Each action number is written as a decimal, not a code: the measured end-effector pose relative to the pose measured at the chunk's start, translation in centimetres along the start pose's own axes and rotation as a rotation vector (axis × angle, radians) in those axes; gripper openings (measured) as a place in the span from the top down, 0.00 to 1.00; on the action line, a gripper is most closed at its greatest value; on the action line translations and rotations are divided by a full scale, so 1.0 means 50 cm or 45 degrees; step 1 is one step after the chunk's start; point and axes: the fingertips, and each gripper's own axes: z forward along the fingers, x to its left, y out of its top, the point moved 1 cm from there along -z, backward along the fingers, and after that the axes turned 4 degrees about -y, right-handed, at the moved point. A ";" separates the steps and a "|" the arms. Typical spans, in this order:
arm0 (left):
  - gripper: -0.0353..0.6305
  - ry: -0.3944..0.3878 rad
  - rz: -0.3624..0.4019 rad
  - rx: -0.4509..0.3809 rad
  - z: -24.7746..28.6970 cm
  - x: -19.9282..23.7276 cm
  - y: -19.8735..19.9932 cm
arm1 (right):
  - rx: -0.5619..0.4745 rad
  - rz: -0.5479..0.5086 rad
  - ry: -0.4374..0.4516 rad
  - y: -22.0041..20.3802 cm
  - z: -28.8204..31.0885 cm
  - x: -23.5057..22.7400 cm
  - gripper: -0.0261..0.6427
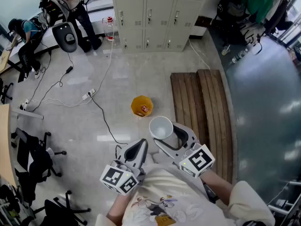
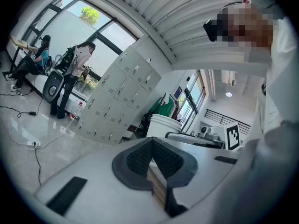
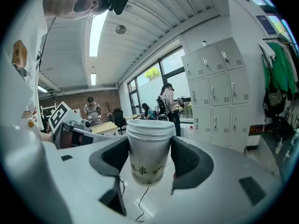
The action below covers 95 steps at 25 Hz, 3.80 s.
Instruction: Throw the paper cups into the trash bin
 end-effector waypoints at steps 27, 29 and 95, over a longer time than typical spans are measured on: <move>0.94 0.083 -0.017 -0.028 0.081 -0.066 -0.047 | -0.096 0.060 0.043 -0.002 -0.110 -0.127 0.53; 0.94 0.104 -0.033 -0.030 0.080 -0.063 -0.055 | -0.084 0.088 0.049 -0.013 -0.104 -0.137 0.53; 0.94 0.541 -0.366 0.173 0.581 1.075 -0.615 | 0.675 -0.064 0.282 -0.975 0.857 -0.606 0.53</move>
